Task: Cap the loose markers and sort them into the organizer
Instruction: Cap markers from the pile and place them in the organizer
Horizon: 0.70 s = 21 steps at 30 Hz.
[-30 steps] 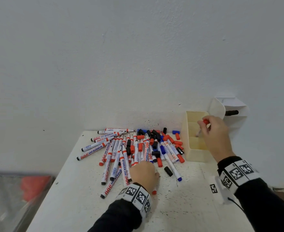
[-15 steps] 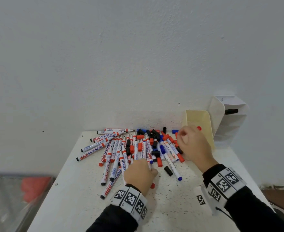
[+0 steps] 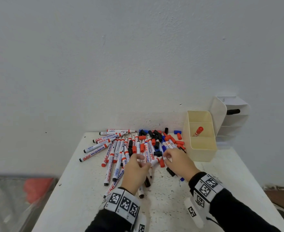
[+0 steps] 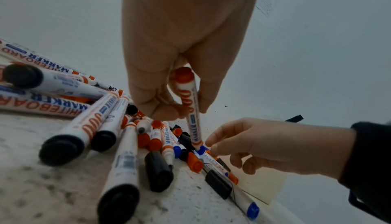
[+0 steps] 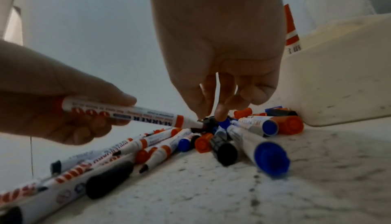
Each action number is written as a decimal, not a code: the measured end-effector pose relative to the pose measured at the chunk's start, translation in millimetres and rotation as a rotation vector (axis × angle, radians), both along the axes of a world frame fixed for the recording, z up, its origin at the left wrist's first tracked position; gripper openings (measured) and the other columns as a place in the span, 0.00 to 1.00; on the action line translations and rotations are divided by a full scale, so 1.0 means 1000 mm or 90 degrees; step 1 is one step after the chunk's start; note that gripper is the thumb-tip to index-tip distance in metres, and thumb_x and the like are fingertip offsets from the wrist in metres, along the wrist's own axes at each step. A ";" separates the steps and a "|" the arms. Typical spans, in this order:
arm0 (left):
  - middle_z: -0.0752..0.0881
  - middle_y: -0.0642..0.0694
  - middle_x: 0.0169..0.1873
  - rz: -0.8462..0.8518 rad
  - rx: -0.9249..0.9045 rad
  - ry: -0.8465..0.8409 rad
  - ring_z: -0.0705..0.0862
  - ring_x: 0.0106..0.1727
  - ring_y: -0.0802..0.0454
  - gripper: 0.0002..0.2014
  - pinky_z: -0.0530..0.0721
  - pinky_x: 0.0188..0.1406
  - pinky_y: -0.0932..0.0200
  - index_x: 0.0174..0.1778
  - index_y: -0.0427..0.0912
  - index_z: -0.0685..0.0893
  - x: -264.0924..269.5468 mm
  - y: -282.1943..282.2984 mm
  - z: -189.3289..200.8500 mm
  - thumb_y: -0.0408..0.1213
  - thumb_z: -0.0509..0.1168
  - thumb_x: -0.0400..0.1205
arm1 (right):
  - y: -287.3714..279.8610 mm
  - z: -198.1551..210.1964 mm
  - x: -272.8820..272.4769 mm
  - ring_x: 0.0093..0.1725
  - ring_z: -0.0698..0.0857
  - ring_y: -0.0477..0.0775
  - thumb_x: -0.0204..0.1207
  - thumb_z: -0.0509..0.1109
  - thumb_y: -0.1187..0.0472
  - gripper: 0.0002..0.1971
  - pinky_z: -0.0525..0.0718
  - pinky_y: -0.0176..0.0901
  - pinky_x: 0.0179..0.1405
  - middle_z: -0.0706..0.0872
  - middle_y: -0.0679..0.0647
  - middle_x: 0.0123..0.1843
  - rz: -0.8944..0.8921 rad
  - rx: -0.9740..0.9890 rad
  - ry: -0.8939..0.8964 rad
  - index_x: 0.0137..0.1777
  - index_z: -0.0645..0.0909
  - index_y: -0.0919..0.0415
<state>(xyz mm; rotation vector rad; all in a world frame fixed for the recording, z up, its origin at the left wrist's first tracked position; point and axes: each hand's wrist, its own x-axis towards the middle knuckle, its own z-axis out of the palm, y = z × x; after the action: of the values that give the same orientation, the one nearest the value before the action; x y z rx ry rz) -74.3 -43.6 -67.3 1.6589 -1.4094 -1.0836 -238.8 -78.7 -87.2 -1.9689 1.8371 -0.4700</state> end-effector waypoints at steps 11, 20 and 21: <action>0.80 0.45 0.62 -0.023 -0.019 -0.055 0.77 0.47 0.59 0.24 0.76 0.47 0.66 0.80 0.43 0.58 0.006 -0.006 0.002 0.37 0.51 0.87 | -0.017 -0.006 0.010 0.70 0.73 0.52 0.80 0.63 0.60 0.19 0.73 0.46 0.69 0.75 0.49 0.71 0.031 -0.052 0.058 0.71 0.73 0.51; 0.72 0.49 0.33 -0.022 0.034 0.039 0.69 0.31 0.57 0.12 0.68 0.29 0.65 0.47 0.42 0.75 0.006 -0.014 0.007 0.35 0.46 0.88 | -0.024 -0.009 0.011 0.61 0.78 0.49 0.80 0.64 0.60 0.15 0.79 0.45 0.63 0.80 0.50 0.63 0.070 -0.022 0.056 0.66 0.77 0.52; 0.73 0.49 0.34 -0.024 0.040 0.040 0.69 0.31 0.57 0.11 0.68 0.30 0.65 0.48 0.41 0.74 0.006 -0.014 0.006 0.35 0.46 0.88 | -0.024 -0.009 0.010 0.62 0.78 0.49 0.80 0.63 0.60 0.15 0.79 0.45 0.63 0.80 0.50 0.64 0.065 -0.024 0.058 0.66 0.76 0.52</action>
<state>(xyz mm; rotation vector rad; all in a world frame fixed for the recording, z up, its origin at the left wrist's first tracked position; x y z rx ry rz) -67.8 -57.8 -61.2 1.6331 -1.3833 -1.2016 -228.7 -102.5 -96.4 -2.1294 1.7832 -0.3939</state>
